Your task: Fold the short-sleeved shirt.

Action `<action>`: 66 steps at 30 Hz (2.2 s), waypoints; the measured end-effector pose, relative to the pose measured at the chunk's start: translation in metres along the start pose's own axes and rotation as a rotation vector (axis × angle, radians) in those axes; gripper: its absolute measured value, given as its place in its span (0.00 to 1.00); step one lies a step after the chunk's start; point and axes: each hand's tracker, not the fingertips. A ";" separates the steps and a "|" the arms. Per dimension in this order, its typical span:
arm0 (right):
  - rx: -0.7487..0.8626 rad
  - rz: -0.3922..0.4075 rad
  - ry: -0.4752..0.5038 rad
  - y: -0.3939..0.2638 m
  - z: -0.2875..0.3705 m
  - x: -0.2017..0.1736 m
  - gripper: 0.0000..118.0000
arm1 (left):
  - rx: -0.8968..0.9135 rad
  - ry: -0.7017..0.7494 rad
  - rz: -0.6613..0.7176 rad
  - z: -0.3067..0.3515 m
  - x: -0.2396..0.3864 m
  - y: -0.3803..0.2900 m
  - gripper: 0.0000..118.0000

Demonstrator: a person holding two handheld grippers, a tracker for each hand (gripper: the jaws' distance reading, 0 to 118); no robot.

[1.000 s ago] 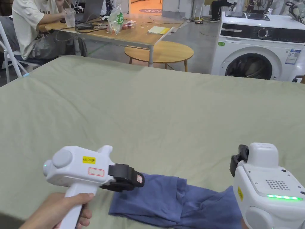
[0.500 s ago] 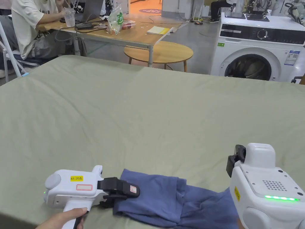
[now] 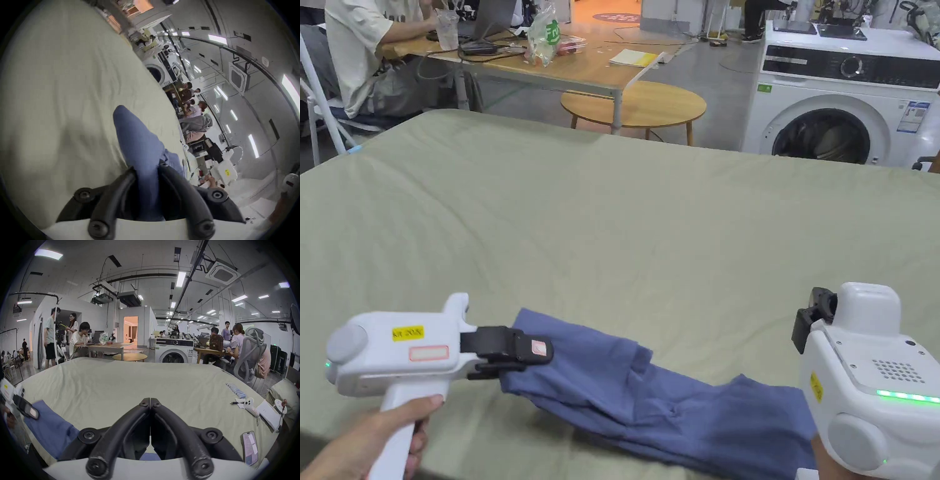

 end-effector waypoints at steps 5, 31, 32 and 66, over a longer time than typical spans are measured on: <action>0.006 0.003 0.019 0.003 0.001 -0.006 0.00 | 0.012 0.195 -0.096 0.048 0.038 0.014 0.03; -0.013 -0.014 -0.011 -0.006 0.015 0.017 0.00 | -0.442 0.537 -0.526 -0.197 0.185 -0.045 0.03; -0.013 -0.015 -0.014 -0.006 0.015 0.019 0.00 | -0.453 0.538 -0.528 -0.205 0.185 -0.047 0.03; -0.045 -0.029 -0.041 -0.014 0.015 0.032 0.00 | -0.400 0.156 -0.053 -0.269 0.085 -0.077 0.00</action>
